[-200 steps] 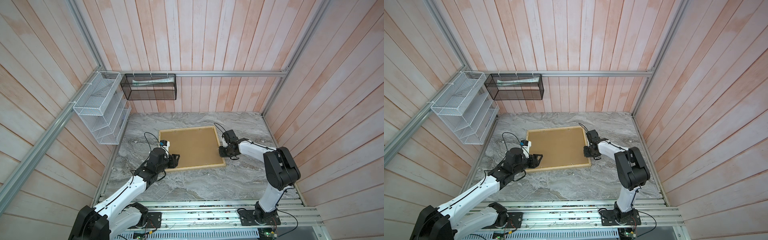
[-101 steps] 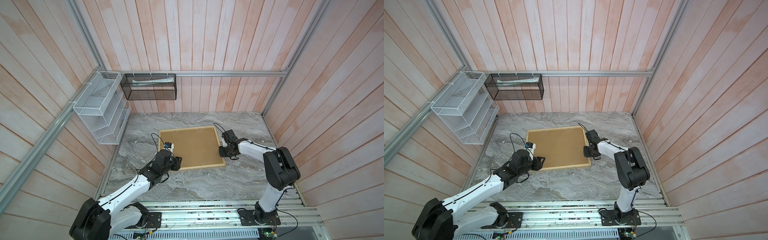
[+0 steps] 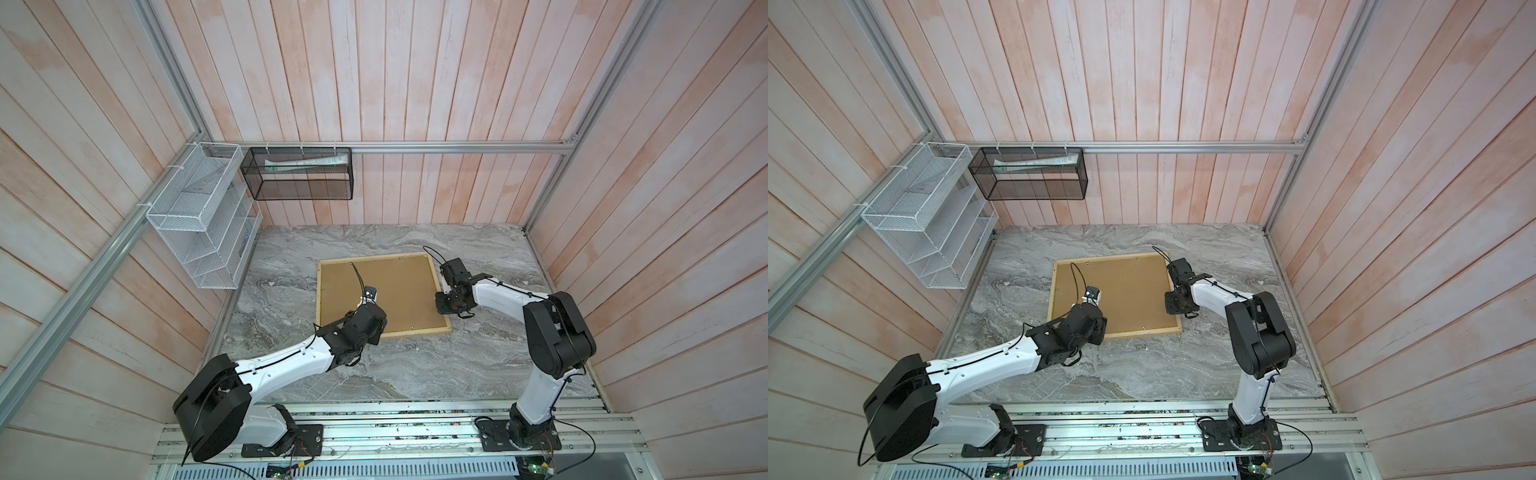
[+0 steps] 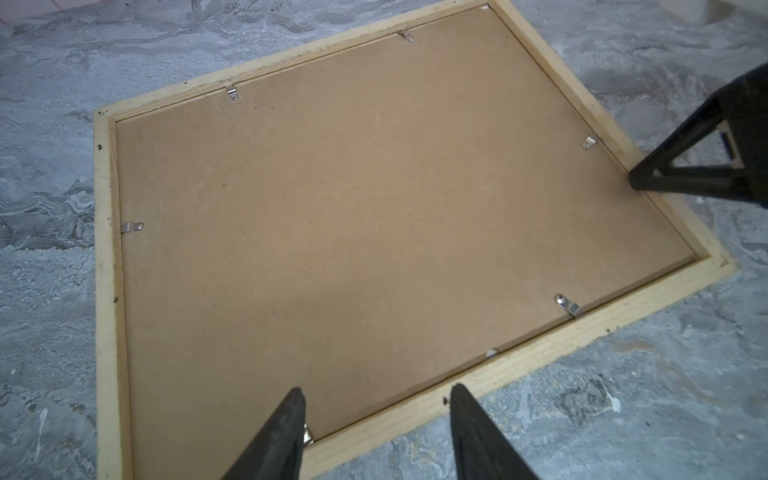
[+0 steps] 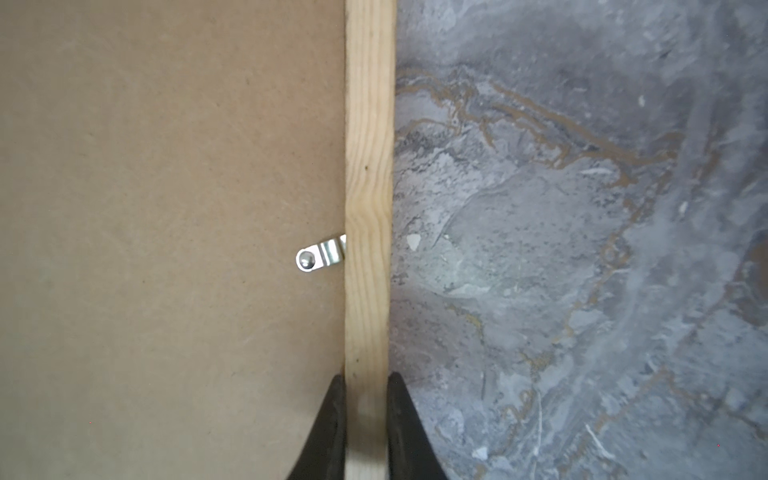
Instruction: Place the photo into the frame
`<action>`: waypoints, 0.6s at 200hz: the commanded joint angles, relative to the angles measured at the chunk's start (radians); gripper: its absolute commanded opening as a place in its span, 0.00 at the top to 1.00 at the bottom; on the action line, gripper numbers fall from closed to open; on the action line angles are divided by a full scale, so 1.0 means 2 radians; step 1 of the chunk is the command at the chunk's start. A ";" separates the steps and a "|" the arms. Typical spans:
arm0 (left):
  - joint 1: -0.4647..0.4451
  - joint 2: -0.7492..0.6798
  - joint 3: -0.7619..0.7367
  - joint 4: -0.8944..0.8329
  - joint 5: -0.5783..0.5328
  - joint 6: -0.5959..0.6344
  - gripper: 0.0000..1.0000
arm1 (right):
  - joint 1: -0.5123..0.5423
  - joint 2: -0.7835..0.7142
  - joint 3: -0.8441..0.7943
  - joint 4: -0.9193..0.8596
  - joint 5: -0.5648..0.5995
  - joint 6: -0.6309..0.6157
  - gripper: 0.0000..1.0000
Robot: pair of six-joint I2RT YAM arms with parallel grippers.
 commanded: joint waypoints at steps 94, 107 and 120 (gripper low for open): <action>-0.006 0.002 -0.055 0.162 0.195 0.030 0.41 | -0.003 0.017 0.050 -0.073 0.058 -0.035 1.00; -0.011 -0.001 -0.055 0.159 0.181 0.035 0.41 | -0.004 0.006 0.058 -0.077 0.060 -0.038 1.00; -0.024 -0.010 -0.059 0.160 0.154 0.046 0.41 | -0.005 -0.005 0.065 -0.081 0.060 -0.041 1.00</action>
